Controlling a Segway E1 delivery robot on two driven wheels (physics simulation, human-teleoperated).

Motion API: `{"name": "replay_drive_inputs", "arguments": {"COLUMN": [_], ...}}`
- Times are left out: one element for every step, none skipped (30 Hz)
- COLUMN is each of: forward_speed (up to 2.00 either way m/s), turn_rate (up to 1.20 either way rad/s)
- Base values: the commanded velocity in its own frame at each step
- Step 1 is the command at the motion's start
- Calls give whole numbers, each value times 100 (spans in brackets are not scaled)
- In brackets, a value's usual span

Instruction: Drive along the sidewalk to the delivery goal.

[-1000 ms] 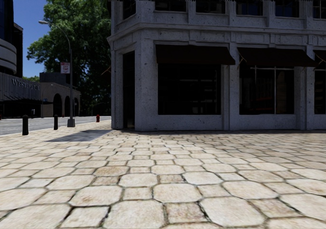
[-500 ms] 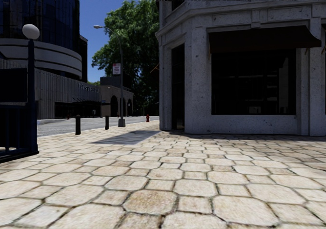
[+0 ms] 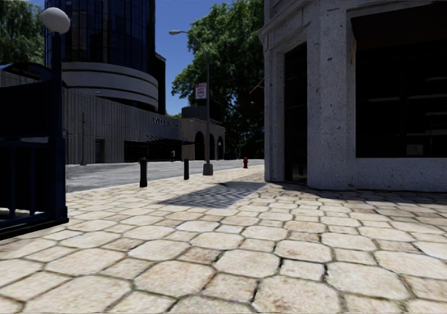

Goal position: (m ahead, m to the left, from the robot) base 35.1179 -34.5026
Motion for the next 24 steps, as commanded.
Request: {"name": "replay_drive_inputs", "arguments": {"forward_speed": [200,200,200,200,200,200,200,200,200,200,200,200,200,200,200,200,200,200,200,200,200,200,200,200], "turn_rate": [0,0,0,0,0,0,0,0,0,0,0,0,0,0,0,0,0,0,0,0,0,0,0,0]}}
